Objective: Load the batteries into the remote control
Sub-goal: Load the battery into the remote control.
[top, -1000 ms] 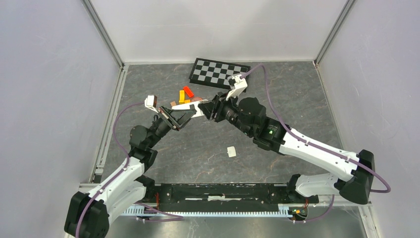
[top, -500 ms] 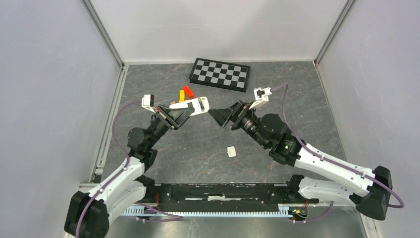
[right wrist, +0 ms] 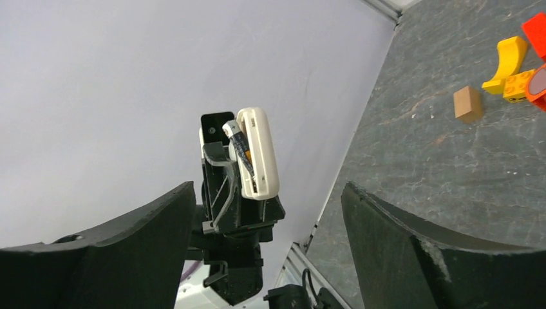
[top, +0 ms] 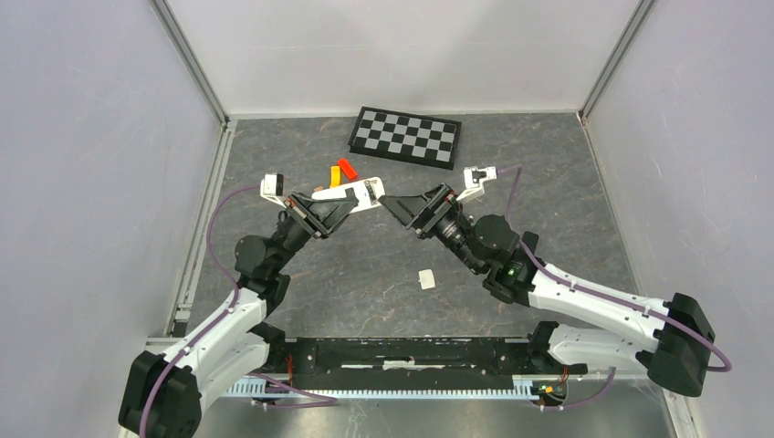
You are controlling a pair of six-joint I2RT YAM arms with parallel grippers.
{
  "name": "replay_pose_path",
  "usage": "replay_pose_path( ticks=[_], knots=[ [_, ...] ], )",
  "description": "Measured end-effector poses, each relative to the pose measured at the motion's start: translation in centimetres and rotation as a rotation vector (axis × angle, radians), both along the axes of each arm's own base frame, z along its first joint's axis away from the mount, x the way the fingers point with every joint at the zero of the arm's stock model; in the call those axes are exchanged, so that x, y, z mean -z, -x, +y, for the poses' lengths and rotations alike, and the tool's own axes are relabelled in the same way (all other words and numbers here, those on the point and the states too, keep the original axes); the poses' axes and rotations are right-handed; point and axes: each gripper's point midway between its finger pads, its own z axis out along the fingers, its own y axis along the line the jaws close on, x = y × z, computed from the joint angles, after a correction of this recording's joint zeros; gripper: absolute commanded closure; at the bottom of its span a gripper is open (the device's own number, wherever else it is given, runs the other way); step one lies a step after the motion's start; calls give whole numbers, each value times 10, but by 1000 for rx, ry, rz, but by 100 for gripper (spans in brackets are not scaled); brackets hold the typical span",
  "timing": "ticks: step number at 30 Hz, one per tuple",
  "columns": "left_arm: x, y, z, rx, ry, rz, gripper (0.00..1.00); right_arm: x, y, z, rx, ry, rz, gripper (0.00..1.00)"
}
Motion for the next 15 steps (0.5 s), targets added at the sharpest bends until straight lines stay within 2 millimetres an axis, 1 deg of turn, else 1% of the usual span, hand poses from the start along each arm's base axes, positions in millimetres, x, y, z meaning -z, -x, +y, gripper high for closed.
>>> replay_pose_path(
  ticks=[4, 6, 10, 12, 15],
  knots=[
    [0, 0, 0, 0, 0, 0, 98, -1, -8, -1, 43, 58, -15, 23],
    [0, 0, 0, 0, 0, 0, 98, -6, -14, 2, 57, 102, -33, 28],
    [0, 0, 0, 1, -1, 0, 98, -19, -22, 6, 86, 177, -82, 32],
    [1, 0, 0, 1, -2, 1, 98, -18, -23, 4, 103, 210, -100, 35],
    [2, 0, -1, 4, -5, 3, 98, -11, -26, 0, 134, 273, -118, 42]
  ],
)
